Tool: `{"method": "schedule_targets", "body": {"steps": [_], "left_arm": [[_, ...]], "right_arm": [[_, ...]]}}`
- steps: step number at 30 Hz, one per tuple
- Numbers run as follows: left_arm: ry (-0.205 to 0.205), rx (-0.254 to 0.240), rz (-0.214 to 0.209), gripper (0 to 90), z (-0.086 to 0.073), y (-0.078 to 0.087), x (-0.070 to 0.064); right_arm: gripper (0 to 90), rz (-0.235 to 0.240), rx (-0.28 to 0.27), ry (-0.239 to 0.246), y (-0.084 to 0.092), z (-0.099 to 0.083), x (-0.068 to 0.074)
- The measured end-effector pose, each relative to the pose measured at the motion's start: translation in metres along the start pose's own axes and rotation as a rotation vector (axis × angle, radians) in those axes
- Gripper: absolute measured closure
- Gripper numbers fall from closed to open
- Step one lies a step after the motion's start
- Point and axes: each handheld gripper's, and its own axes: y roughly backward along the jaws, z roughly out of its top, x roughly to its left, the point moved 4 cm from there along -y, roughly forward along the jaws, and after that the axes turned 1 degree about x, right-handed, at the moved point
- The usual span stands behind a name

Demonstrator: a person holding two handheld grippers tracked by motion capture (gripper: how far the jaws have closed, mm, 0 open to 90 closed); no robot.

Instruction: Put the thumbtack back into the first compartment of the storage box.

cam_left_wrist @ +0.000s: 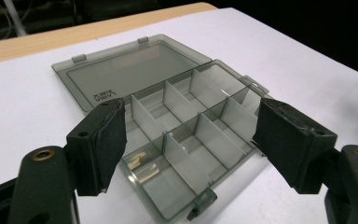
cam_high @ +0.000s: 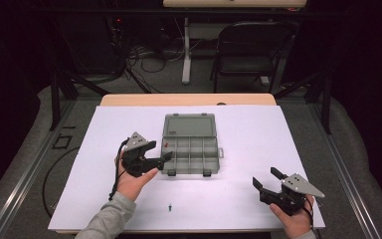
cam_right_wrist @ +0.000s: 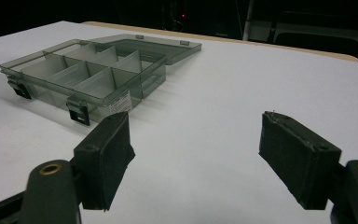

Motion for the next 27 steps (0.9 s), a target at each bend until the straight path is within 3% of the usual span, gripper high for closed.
{"method": "schedule_targets", "body": {"steps": [8,15,22,27], "left_arm": [[0.039,-0.020,-0.011,26.5,-0.020,0.026,-0.006],[0.001,-0.004,0.029,27.1,-0.039,0.042,-0.010],[0.004,0.027,0.006,27.6,-0.066,0.050,-0.021],[-0.015,0.047,-0.003,28.5,-0.077,0.051,-0.028]], "right_arm": [[24.2,0.002,0.005,0.003,0.000,0.000,0.001],[24.2,0.001,0.005,0.004,-0.001,0.000,0.001],[24.2,0.001,0.006,0.003,0.000,0.000,0.002],[24.2,0.001,0.005,0.004,-0.001,0.000,0.002]]}}
